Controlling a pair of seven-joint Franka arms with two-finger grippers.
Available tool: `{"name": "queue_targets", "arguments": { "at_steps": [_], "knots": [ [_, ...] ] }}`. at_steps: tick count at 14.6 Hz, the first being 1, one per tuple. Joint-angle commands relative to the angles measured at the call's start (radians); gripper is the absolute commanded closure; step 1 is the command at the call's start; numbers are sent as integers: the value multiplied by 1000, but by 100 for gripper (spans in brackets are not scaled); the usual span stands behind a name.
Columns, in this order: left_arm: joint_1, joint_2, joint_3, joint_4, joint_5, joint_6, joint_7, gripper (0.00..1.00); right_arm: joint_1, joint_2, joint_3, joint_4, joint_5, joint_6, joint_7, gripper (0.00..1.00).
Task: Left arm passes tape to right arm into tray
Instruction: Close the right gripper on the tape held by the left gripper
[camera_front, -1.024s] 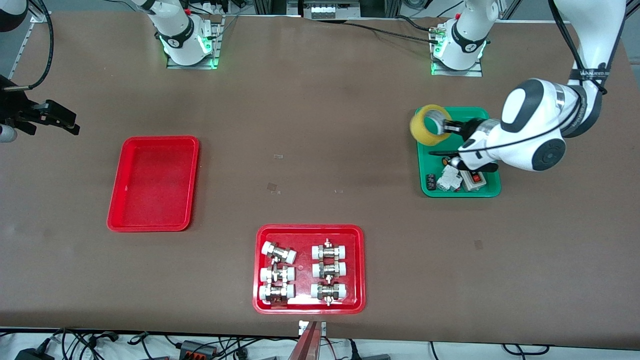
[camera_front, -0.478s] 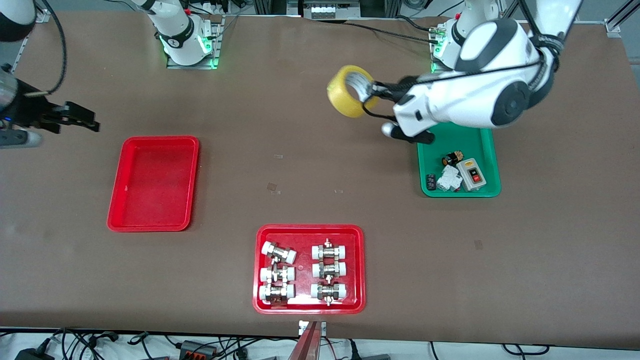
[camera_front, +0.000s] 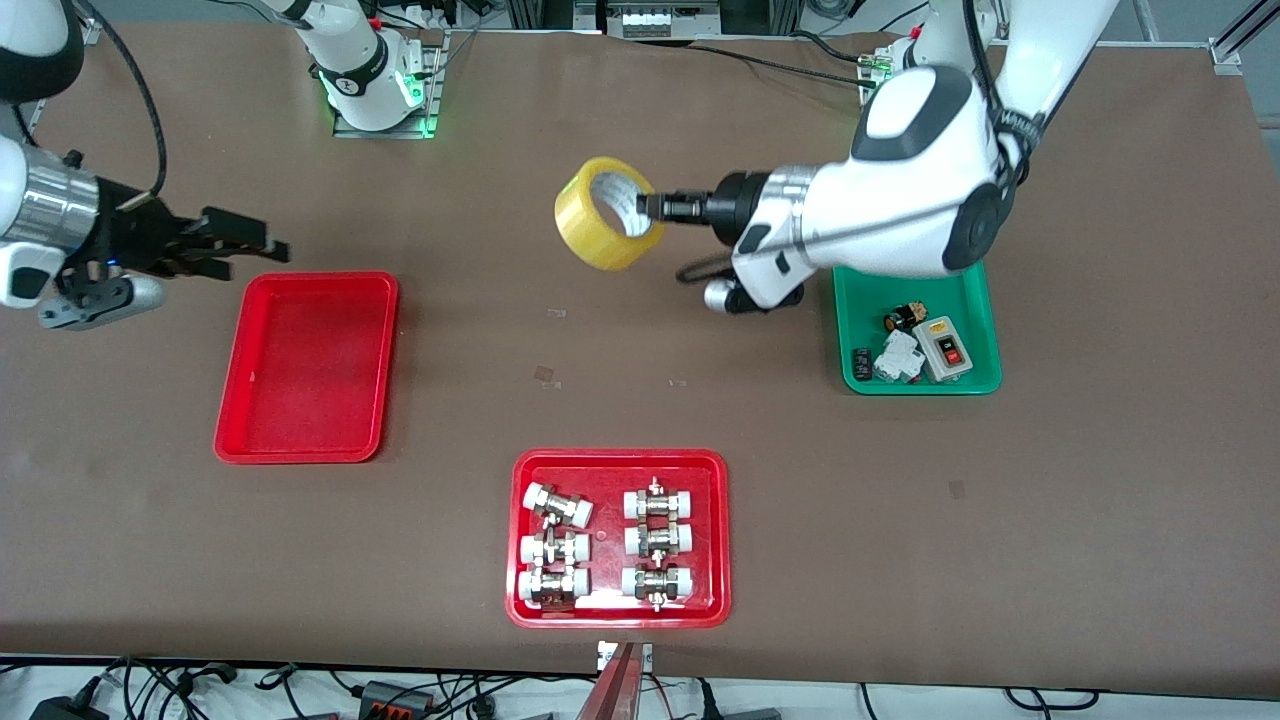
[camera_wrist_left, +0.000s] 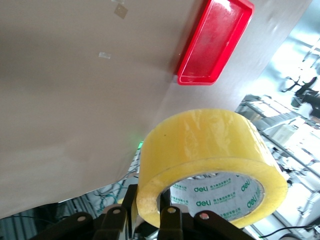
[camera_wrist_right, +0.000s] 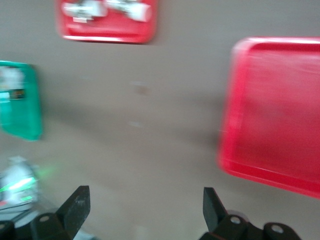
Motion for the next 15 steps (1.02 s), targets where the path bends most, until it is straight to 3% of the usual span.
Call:
{"name": "queue_targets", "arguments": {
  "at_steps": [1,7,10,15],
  "knots": [
    [-7,48,-7,60,-53,0,13,100,97,9,3,47,176,34,25,0],
    [14,40,-7,60,-55,-9,-2,100,327,118,4,150,256,333,244,0],
    [25,38,-7,59,-55,-11,3,100,370,140,3,151,343,395,284,0],
    [42,32,-7,59,-55,-41,12,100,404,163,5,150,347,414,284,0]
  ]
}}
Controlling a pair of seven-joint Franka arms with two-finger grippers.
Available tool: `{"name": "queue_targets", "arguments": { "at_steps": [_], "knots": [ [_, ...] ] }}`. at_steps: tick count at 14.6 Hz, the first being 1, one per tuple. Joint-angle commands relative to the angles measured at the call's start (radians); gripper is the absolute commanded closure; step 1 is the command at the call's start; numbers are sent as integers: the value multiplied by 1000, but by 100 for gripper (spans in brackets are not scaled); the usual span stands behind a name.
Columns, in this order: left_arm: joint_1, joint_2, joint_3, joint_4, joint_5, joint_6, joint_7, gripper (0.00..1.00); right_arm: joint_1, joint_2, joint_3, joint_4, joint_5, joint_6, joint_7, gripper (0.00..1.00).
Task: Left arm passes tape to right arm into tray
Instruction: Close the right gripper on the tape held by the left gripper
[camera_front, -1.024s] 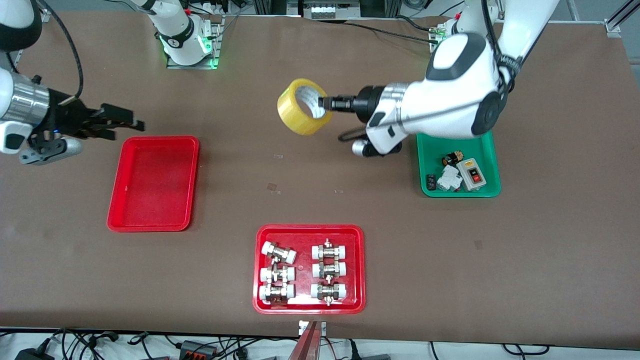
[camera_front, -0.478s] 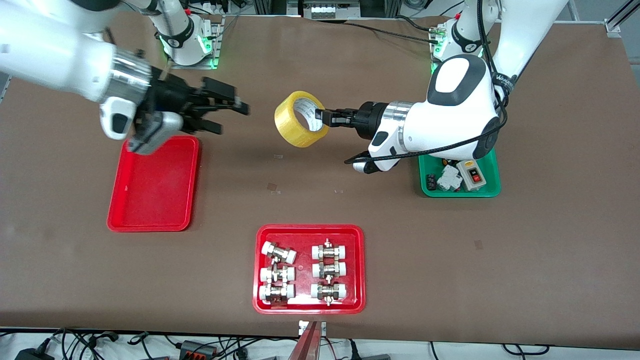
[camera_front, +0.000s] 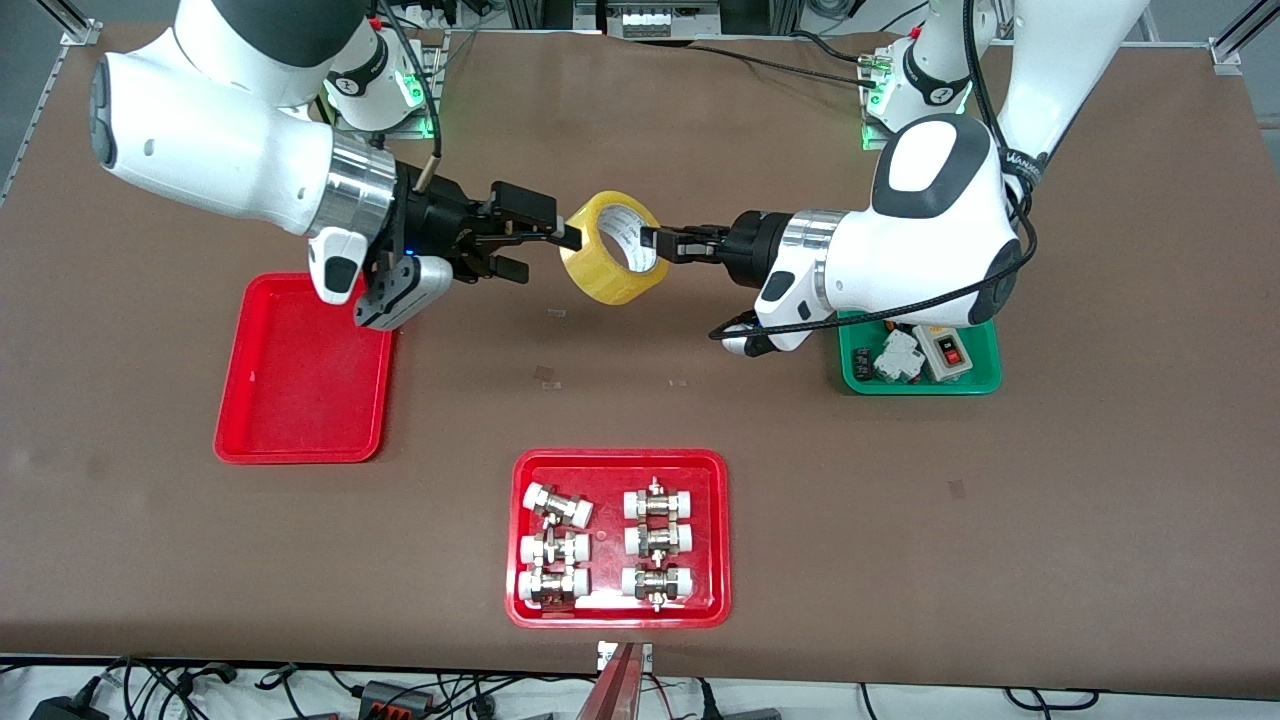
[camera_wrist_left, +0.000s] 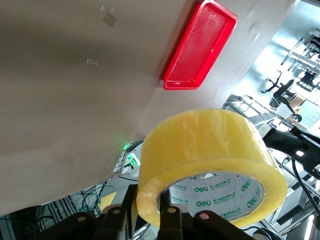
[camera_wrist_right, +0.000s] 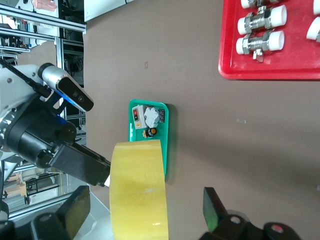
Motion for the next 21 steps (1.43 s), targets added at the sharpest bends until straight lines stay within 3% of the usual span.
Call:
{"name": "queue_targets", "arguments": {
  "at_steps": [1,10,15,18,21],
  "knots": [
    [18,-11,-7,12,-29,-46,10,100,33,19,-9,24,20,5,17,0],
    [30,-11,-7,12,-28,-66,24,100,62,39,-9,24,23,8,9,0],
    [33,-11,-8,12,-29,-67,25,100,62,45,-8,24,75,10,-5,1],
    [38,-11,-7,11,-28,-75,27,100,64,45,-8,24,76,5,-3,43],
    [41,-11,-8,12,-28,-83,27,100,64,45,-6,24,76,4,-5,64]
  ]
}}
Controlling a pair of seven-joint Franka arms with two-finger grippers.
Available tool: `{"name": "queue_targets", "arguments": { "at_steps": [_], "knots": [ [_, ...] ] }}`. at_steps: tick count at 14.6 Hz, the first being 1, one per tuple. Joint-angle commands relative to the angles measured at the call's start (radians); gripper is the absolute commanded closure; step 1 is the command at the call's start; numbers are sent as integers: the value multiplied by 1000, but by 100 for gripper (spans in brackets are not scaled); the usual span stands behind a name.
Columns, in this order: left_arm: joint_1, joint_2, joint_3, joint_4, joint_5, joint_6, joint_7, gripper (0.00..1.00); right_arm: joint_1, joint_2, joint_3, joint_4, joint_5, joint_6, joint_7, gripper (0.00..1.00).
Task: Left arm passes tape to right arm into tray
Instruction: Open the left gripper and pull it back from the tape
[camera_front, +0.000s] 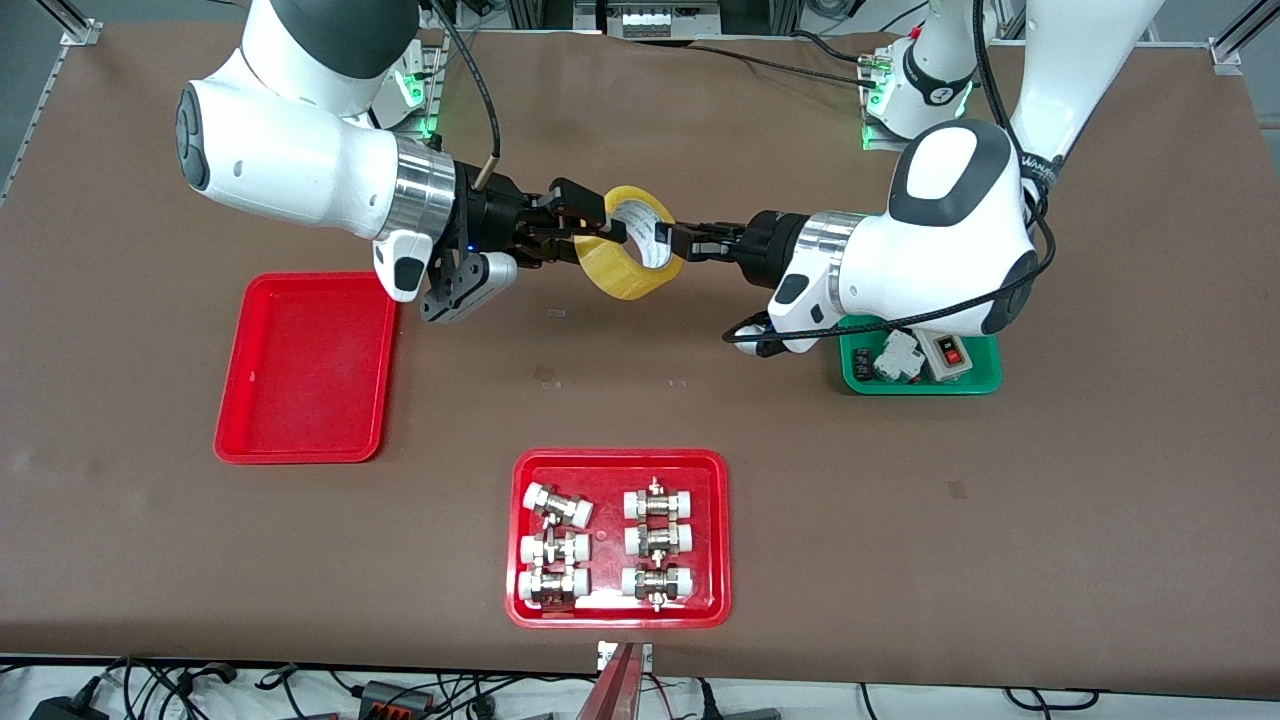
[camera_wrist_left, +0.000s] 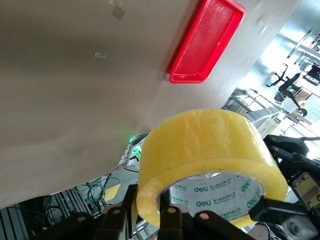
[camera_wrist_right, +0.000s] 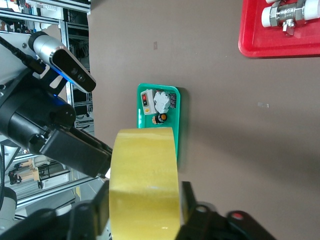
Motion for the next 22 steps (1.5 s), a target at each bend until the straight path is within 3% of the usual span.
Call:
{"name": "queue_targets", "arguments": {
  "at_steps": [1,6,7,8,13,16,19,22],
  "knots": [
    [16,-11,-8,10,-28,-24,20,100,10,13,-6,23,21,2,-5,65],
    [21,-11,-8,10,-28,-33,19,100,7,12,-7,23,21,-6,-15,68],
    [27,-11,-10,10,-29,-41,17,73,7,13,-6,23,21,-6,-18,68],
    [33,-14,-10,10,-28,-52,19,1,7,12,-7,23,21,-6,-18,68],
    [85,-37,-10,12,-5,-114,17,0,-1,13,-10,17,3,-6,-53,68],
    [151,-84,-5,12,159,-209,28,0,-48,13,-17,-9,-60,-9,-81,68],
    [263,-115,1,36,286,-353,266,0,-157,37,-17,-44,-63,-10,-90,68],
    [370,-126,-13,39,475,-423,537,0,-333,108,-17,-44,-65,-111,-122,68]
  ]
}}
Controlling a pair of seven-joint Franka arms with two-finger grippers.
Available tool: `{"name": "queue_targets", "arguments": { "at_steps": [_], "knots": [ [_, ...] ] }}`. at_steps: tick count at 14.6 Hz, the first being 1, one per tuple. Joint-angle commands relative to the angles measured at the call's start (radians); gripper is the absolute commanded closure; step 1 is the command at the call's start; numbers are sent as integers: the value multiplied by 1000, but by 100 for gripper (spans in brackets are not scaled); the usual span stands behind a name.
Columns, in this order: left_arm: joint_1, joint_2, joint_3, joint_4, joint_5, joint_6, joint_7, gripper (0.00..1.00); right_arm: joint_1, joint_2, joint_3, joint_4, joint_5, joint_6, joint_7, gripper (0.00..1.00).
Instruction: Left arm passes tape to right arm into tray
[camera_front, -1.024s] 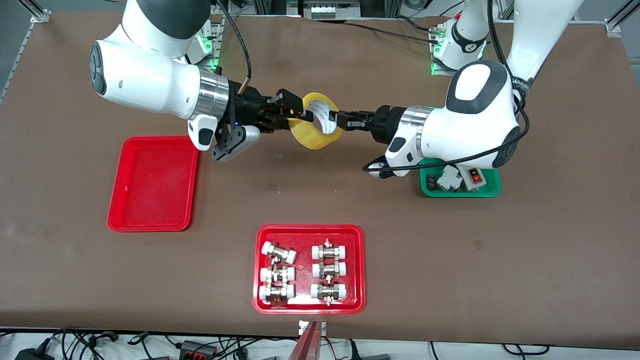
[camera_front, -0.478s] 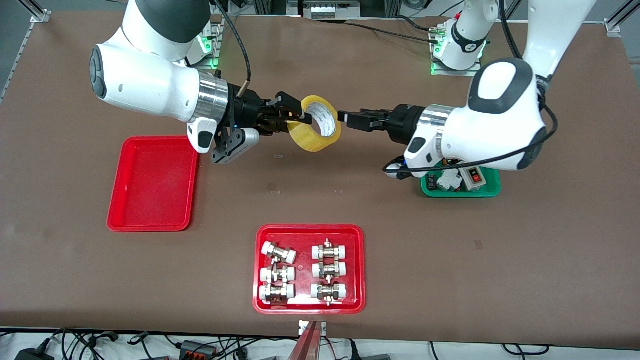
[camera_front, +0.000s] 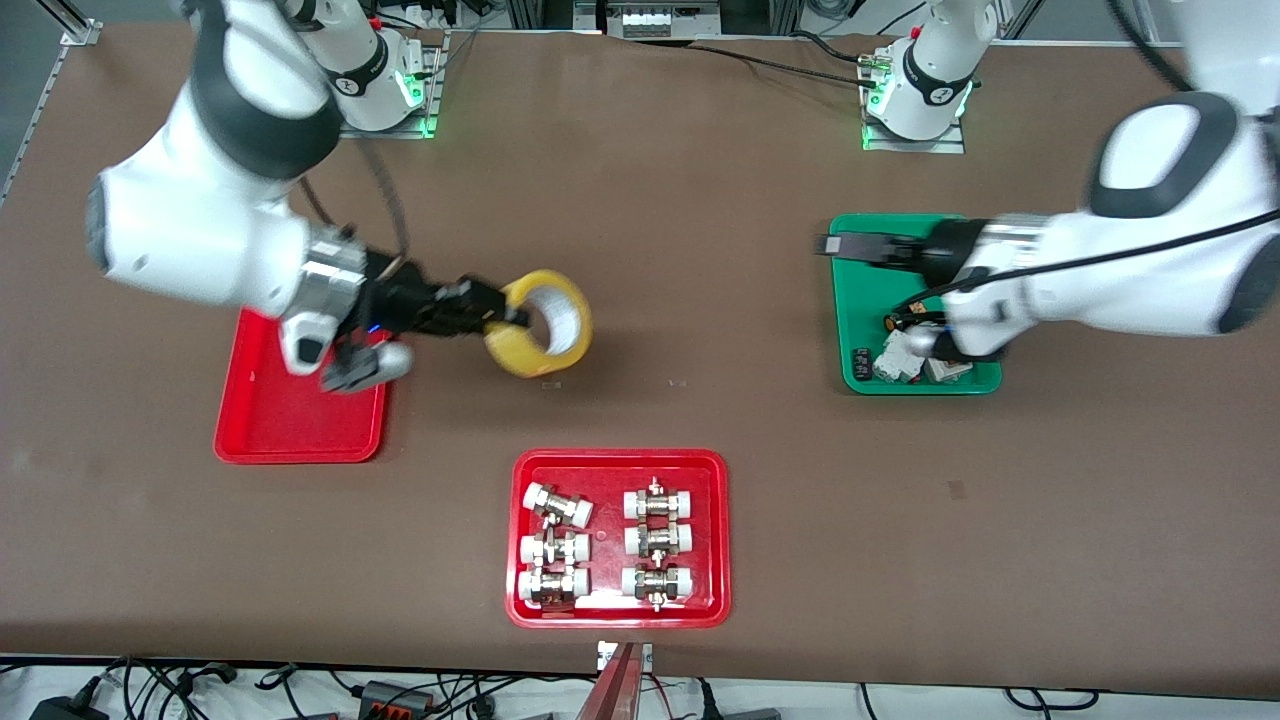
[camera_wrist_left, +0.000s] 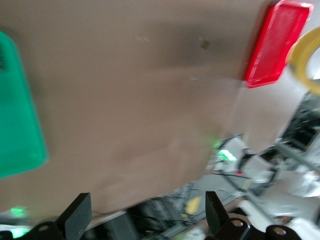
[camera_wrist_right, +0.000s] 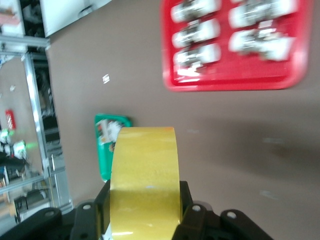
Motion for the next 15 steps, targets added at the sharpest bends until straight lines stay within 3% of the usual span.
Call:
{"name": "queue_targets", "arguments": {
  "at_steps": [1,6,7,8,10,13,15],
  "knots": [
    [58,-28,-6,4,148,-43,186,0,-190,70,16,9,5,-113,-45,68],
    [12,-106,8,22,548,-37,497,0,-471,219,16,12,3,-240,-209,68],
    [-34,-117,20,27,606,-39,522,0,-508,243,16,10,0,-259,-278,68],
    [-72,-124,78,38,648,-39,518,0,-540,272,16,10,0,-278,-348,68],
    [-181,-137,229,96,613,-49,513,0,-591,335,16,9,-3,-303,-456,68],
    [-307,-195,505,85,371,-100,479,0,-605,377,16,0,-3,-303,-542,68],
    [-346,-250,548,55,363,-96,464,0,-621,400,15,-26,-6,-303,-584,67]
  ]
}}
